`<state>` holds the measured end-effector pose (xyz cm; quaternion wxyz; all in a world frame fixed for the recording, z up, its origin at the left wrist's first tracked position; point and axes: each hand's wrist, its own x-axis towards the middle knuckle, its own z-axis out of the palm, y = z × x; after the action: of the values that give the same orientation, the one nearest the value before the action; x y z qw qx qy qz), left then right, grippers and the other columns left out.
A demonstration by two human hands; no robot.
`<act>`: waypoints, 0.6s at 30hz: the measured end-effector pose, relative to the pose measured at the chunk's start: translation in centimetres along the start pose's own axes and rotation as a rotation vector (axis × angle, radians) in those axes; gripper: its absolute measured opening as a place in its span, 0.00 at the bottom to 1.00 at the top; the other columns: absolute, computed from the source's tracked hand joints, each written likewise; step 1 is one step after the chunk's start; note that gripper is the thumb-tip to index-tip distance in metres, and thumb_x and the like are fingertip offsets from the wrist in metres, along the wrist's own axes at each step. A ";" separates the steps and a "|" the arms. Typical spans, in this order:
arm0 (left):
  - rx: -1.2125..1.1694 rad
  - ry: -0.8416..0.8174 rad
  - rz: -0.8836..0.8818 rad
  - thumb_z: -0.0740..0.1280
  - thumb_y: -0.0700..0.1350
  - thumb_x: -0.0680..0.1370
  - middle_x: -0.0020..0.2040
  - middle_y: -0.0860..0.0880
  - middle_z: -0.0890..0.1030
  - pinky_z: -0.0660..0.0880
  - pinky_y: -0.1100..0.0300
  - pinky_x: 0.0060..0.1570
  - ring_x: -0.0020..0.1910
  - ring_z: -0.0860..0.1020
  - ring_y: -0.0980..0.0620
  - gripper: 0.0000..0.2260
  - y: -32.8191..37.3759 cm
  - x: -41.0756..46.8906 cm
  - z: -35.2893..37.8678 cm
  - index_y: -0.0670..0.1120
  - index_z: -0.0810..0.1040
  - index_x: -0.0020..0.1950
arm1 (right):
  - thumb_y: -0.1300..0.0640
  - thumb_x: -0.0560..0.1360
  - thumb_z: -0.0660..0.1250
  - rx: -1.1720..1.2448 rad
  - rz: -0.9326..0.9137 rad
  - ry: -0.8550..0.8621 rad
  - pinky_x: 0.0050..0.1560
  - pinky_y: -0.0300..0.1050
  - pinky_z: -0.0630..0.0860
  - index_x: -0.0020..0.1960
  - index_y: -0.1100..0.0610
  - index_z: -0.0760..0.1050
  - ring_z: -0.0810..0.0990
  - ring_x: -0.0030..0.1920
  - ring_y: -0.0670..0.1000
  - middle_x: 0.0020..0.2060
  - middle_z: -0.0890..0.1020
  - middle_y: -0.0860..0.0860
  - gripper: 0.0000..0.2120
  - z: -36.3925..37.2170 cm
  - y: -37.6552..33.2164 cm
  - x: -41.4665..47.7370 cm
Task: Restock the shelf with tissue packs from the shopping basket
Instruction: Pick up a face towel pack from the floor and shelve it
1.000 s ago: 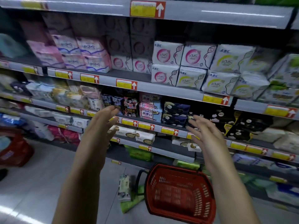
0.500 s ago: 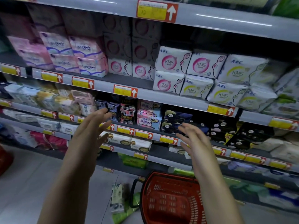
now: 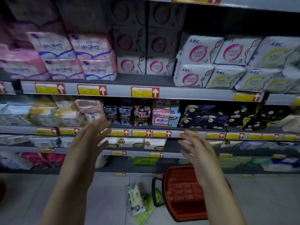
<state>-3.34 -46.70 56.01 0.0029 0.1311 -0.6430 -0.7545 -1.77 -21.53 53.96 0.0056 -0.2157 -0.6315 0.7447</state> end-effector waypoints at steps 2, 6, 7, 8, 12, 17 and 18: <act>0.007 0.007 -0.040 0.59 0.54 0.80 0.58 0.58 0.81 0.70 0.52 0.62 0.60 0.77 0.56 0.10 -1.1 0.7 -1.1 0.58 0.78 0.58 | 0.54 0.79 0.61 -0.013 0.030 0.006 0.63 0.53 0.72 0.52 0.51 0.78 0.80 0.55 0.47 0.53 0.82 0.46 0.07 0.8 1.6 0.5; -0.004 0.006 -0.079 0.61 0.53 0.80 0.56 0.59 0.82 0.71 0.53 0.60 0.60 0.78 0.56 0.10 -4.5 2.2 -1.9 0.57 0.79 0.57 | 0.54 0.80 0.60 -0.055 0.093 0.007 0.62 0.51 0.72 0.52 0.49 0.77 0.80 0.55 0.47 0.54 0.81 0.47 0.08 2.0 5.4 2.6; -0.007 0.000 -0.088 0.60 0.52 0.80 0.55 0.59 0.82 0.71 0.54 0.60 0.59 0.78 0.57 0.09 -5.6 2.7 -2.0 0.57 0.79 0.56 | 0.54 0.80 0.60 -0.064 0.112 0.007 0.61 0.49 0.72 0.52 0.49 0.77 0.80 0.55 0.47 0.54 0.81 0.47 0.08 2.3 6.7 3.3; -0.014 -0.002 -0.092 0.60 0.52 0.80 0.54 0.60 0.82 0.71 0.55 0.59 0.58 0.79 0.58 0.08 -6.8 3.2 -1.9 0.58 0.79 0.55 | 0.54 0.80 0.60 -0.074 0.124 0.002 0.61 0.48 0.73 0.52 0.50 0.77 0.80 0.55 0.47 0.55 0.81 0.47 0.07 2.6 8.0 4.1; -0.007 0.023 -0.138 0.59 0.52 0.81 0.56 0.59 0.82 0.72 0.56 0.59 0.58 0.79 0.60 0.11 -13.3 5.5 -2.3 0.56 0.78 0.58 | 0.56 0.80 0.60 -0.093 0.154 -0.020 0.55 0.43 0.74 0.53 0.53 0.77 0.79 0.56 0.48 0.55 0.81 0.49 0.08 3.4 14.2 6.9; -0.015 0.135 -0.257 0.59 0.49 0.81 0.59 0.52 0.81 0.70 0.52 0.66 0.59 0.78 0.56 0.11 -24.1 7.2 -4.1 0.51 0.76 0.60 | 0.59 0.80 0.59 -0.159 0.198 -0.034 0.53 0.43 0.75 0.54 0.55 0.77 0.81 0.55 0.50 0.54 0.82 0.51 0.09 3.3 24.8 9.6; -0.010 0.151 -0.275 0.60 0.50 0.80 0.58 0.52 0.81 0.70 0.51 0.66 0.59 0.78 0.56 0.10 -26.3 7.3 -4.6 0.52 0.77 0.59 | 0.60 0.80 0.59 -0.188 0.202 -0.027 0.57 0.46 0.75 0.52 0.53 0.78 0.81 0.55 0.51 0.53 0.82 0.51 0.09 3.2 27.4 10.0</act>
<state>-5.12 -47.89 28.39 -0.0515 0.2741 -0.6134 -0.7389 -4.64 -27.24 25.35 -0.0982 -0.2675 -0.6735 0.6821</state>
